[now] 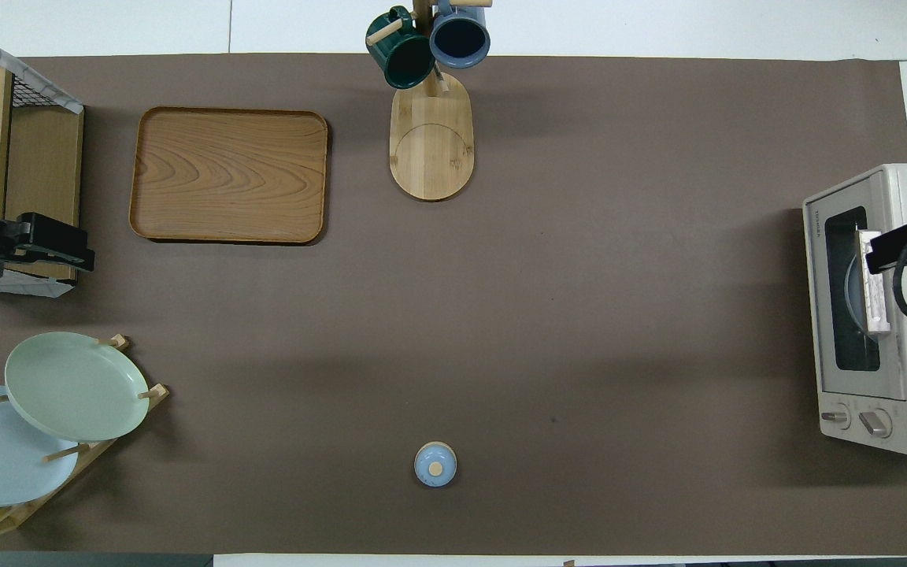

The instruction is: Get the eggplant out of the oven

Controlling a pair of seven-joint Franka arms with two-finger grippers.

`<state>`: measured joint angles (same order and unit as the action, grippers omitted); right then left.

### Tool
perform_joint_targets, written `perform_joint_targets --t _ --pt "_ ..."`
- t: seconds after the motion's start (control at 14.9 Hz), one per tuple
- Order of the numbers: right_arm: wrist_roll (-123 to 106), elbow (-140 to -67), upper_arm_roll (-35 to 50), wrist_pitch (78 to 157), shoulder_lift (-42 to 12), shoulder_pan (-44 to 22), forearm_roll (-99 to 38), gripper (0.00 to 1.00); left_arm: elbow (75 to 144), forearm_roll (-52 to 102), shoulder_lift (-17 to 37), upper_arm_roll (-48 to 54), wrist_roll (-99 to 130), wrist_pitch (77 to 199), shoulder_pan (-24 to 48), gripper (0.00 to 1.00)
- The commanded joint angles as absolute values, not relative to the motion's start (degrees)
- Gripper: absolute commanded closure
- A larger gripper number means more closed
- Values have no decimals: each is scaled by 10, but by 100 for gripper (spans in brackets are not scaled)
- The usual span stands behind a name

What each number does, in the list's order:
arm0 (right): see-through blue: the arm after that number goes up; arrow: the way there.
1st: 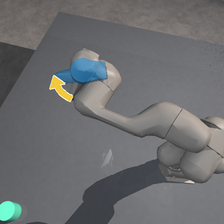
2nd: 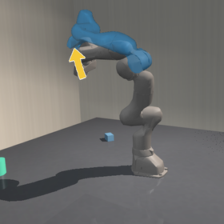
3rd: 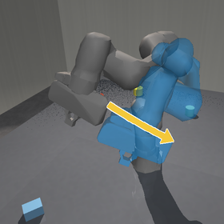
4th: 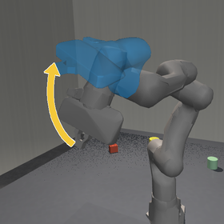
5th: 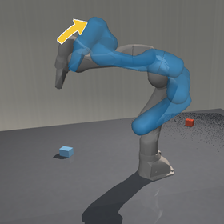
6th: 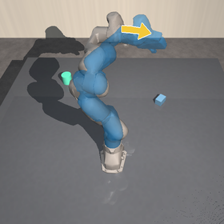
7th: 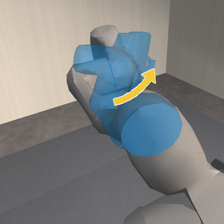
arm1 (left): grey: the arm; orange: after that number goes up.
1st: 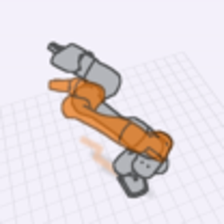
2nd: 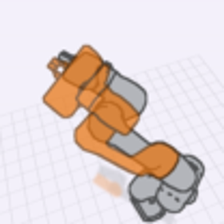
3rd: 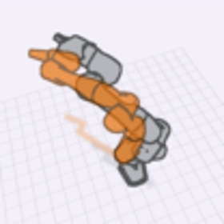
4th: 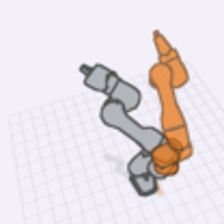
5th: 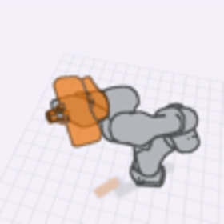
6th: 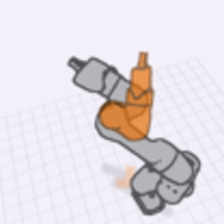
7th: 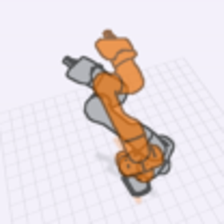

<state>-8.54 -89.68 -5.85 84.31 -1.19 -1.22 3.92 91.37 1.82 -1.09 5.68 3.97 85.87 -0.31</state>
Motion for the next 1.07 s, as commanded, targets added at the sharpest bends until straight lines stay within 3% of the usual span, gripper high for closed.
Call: perform_joint_targets --t 0.0,0.54,0.6,0.67,0.74,1.0 --pt "-87 -905 -54 843 -1 -11 32 0 914 9 -18 54 43 851 0 0" --pt "-104 -911 -54 864 3 -9 32 0 914 9 -18 54 43 851 -1 0" --pt "-117 -913 -54 871 3 -8 32 27 914 9 -18 54 43 851 -1 0" --pt "-115 -918 -54 879 4 -9 32 78 914 9 -18 54 43 851 0 0" --pt "-118 -935 -54 883 10 -9 33 100 914 9 -18 54 43 851 0 0" --pt "-110 -986 -56 937 30 -6 60 100 914 9 -18 54 43 851 -1 0"
